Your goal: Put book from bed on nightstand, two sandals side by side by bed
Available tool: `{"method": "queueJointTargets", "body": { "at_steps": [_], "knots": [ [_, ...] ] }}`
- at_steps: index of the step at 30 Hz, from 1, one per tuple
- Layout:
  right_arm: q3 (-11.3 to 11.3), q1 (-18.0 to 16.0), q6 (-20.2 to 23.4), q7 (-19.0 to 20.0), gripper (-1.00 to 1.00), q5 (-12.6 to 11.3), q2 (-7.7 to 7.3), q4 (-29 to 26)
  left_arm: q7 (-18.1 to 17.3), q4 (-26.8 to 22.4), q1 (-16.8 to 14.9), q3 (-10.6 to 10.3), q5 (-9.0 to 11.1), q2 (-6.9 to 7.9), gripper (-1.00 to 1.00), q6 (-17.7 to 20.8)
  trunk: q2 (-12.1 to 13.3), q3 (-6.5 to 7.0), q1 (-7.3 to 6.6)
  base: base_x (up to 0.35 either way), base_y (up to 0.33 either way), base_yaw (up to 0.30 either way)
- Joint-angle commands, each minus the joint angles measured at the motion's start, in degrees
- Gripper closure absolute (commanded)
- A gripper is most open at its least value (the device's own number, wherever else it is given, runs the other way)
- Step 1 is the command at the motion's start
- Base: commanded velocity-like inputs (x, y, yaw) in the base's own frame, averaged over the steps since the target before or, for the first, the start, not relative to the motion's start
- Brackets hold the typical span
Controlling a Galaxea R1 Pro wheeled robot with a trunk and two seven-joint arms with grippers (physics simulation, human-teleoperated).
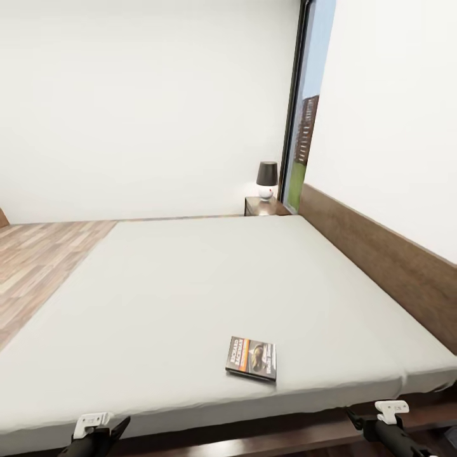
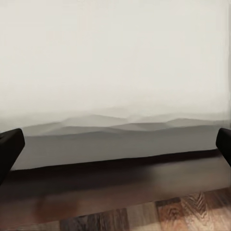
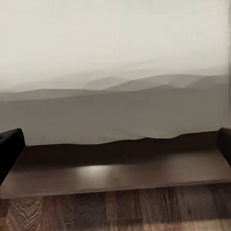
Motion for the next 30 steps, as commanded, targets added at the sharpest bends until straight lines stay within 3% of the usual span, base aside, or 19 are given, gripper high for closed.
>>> {"method": "queueJointTargets", "body": {
  "at_steps": [1,30],
  "knots": [
    [0.48,-0.05,-0.18,0.20,-1.00,-0.60,-0.03,0.07,-0.32,0.06,-0.05,0.21,-0.10,-0.02,-1.00,-0.17,0.39,0.13,-0.23,0.000,0.000,0.000],
    [0.50,-0.04,-0.18,0.20,-1.00,-0.60,0.01,0.08,-0.32,0.06,-0.05,0.19,-0.10,-0.02,-1.00,-0.16,12.02,5.34,-6.60,0.000,0.000,0.000]
  ]
}}
